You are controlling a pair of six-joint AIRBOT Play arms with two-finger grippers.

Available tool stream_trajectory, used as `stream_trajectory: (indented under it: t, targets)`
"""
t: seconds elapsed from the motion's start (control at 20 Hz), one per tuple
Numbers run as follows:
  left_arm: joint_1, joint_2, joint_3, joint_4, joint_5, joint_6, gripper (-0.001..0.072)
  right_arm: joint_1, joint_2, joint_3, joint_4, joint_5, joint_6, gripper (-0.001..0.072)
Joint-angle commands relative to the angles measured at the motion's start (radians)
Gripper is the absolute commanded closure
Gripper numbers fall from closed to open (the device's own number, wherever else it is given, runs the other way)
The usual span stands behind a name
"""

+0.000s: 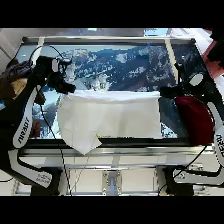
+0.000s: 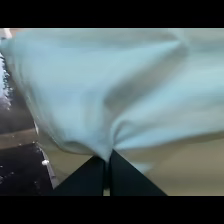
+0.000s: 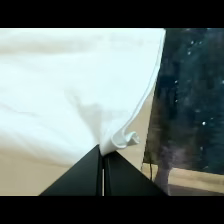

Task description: Fold the shirts.

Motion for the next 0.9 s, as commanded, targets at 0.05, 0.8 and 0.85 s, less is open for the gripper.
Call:
stream_trajectory:
  t: [0.05,0.8,0.85]
  targets:
    - [0.000,0.004,-0.189,0.003,0.102,-0.010,0.0695,0.001,0.003,-0.145,0.066,-0.086,-0.001,0.0686]
    - [0.000,0.060,-0.197,0.119,0.274,-0.141,0.0225,-0.002,0.050,-0.270,0.129,-0.032,0.000,0.0342]
    - [0.000,0.114,-0.197,0.119,0.280,-0.130,0.0224,-0.002,0.087,-0.270,0.095,-0.011,0.000,0.0342]
